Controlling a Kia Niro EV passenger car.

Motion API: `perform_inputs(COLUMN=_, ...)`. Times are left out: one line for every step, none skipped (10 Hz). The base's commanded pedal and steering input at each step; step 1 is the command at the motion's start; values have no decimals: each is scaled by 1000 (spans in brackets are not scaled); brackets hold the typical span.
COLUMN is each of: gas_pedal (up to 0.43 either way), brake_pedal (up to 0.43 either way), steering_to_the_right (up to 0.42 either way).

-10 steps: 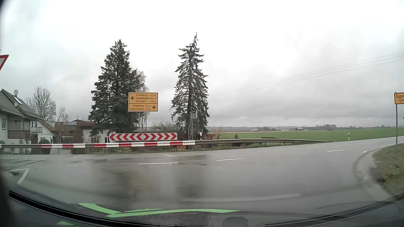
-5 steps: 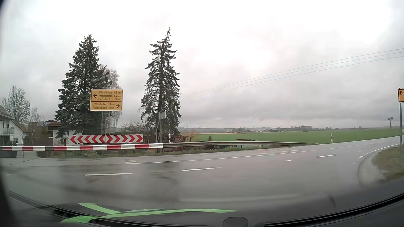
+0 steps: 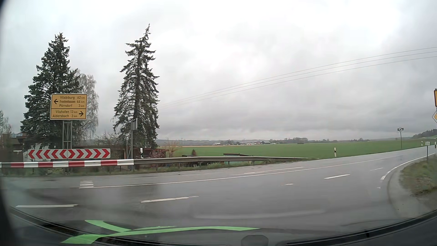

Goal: Follow the waypoints while adhering to traffic rules and regulations

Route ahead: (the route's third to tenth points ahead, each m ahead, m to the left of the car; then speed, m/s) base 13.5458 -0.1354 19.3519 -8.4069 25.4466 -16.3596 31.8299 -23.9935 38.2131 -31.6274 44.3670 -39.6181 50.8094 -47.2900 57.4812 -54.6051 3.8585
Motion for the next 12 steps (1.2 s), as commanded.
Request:
perform_inputs(gas_pedal=157, brake_pedal=0, steering_to_the_right=262)
perform_inputs(gas_pedal=197, brake_pedal=0, steering_to_the_right=267)
perform_inputs(gas_pedal=209, brake_pedal=0, steering_to_the_right=274)
perform_inputs(gas_pedal=228, brake_pedal=0, steering_to_the_right=283)
perform_inputs(gas_pedal=228, brake_pedal=0, steering_to_the_right=285)
perform_inputs(gas_pedal=240, brake_pedal=0, steering_to_the_right=277)
perform_inputs(gas_pedal=260, brake_pedal=0, steering_to_the_right=266)
perform_inputs(gas_pedal=268, brake_pedal=0, steering_to_the_right=255)
perform_inputs(gas_pedal=280, brake_pedal=0, steering_to_the_right=252)
perform_inputs(gas_pedal=287, brake_pedal=0, steering_to_the_right=251)
perform_inputs(gas_pedal=287, brake_pedal=0, steering_to_the_right=250)
perform_inputs(gas_pedal=299, brake_pedal=0, steering_to_the_right=249)
